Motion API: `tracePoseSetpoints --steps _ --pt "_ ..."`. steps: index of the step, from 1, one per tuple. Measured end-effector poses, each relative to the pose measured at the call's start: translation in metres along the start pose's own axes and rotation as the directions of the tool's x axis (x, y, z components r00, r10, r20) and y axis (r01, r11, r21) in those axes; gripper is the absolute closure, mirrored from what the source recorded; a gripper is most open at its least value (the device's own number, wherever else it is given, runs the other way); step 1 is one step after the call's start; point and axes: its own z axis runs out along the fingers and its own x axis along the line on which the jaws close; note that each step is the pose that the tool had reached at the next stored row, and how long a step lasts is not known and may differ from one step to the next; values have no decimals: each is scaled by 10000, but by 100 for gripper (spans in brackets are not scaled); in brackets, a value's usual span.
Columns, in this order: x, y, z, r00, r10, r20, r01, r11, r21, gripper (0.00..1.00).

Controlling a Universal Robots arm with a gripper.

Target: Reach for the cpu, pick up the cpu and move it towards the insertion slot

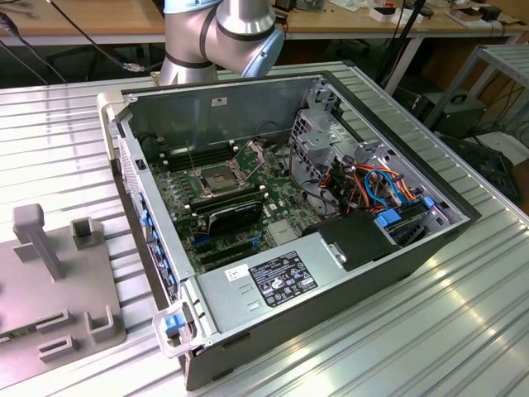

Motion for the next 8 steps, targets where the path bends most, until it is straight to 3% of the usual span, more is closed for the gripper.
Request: tracePoseSetpoints --steps 2,8 --pt "-118 3 -4 10000 0 1 0 10000 0 45" --pt "-131 4 -4 10000 0 1 0 10000 0 45"
